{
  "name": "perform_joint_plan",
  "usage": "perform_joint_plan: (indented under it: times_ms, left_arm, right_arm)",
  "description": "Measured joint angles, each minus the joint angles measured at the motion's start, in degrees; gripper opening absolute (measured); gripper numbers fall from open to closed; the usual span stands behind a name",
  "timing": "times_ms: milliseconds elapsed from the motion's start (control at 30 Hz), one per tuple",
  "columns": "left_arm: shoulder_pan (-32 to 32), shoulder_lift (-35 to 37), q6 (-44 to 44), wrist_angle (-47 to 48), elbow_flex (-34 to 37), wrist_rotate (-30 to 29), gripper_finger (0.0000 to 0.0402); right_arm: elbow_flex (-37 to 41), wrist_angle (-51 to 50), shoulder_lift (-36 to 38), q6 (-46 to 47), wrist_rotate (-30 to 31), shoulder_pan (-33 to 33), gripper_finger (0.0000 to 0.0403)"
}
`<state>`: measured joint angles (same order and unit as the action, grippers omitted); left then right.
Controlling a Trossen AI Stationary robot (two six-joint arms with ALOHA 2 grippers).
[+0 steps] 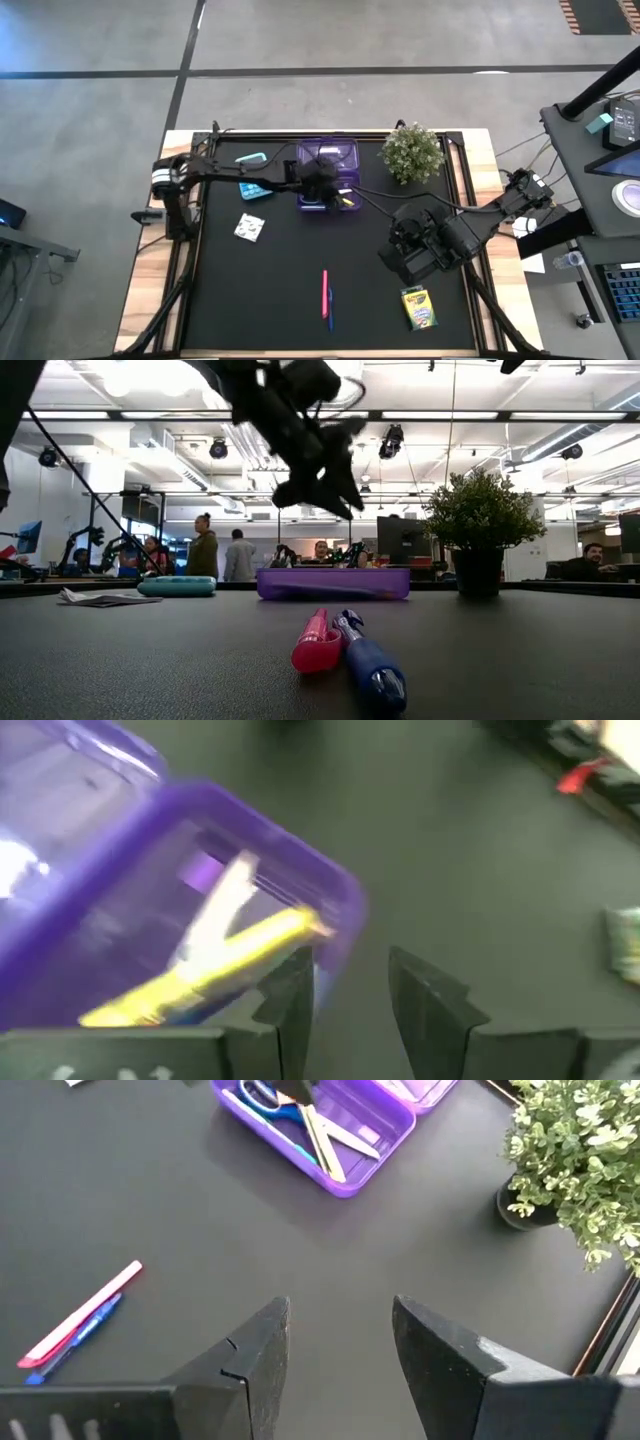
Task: Pack school essentials
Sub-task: Put the pink highlighter pen into the purple supply box
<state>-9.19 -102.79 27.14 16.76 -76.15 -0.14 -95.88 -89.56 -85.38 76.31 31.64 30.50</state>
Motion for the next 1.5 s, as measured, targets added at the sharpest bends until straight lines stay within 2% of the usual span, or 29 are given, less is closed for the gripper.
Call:
perform_joint_plan:
  times_ms: [167,333,500,733,933,1233,1500]
  left_arm:
    - [9.53,1.38,9.26,0.64,0.91,-3.03,0.0113]
    - [19.84,1.42,21.24,0.37,1.04,-12.01,0.0113]
    - [26.30,0.16,33.58,0.73,1.23,-20.43,0.0113]
    - [31.74,-4.75,45.32,2.07,1.21,-20.90,0.0113]
    - [32.55,-6.91,51.39,3.26,1.19,-20.92,0.0113]
    - [32.92,-10.51,53.77,3.72,0.84,-16.39,0.0113]
    - [32.87,-11.18,53.72,7.62,0.36,-16.22,0.0113]
  right_arm:
    - [0.04,-0.09,-0.02,-2.63,-0.43,0.23,0.0169]
    - [0.04,-0.11,-0.02,-6.60,-1.25,0.39,0.0169]
    - [0.15,-0.08,-0.02,-9.61,-2.08,0.39,0.0169]
    - [0.45,-0.10,-0.02,-11.38,-2.08,0.65,0.0169]
    - [0.59,-0.17,-0.02,-11.98,-2.07,1.40,0.0169]
    - [1.18,-0.22,-0.02,-12.11,-2.21,1.64,0.0169]
    - [1.83,-0.21,-0.02,-12.61,-2.40,1.64,0.0169]
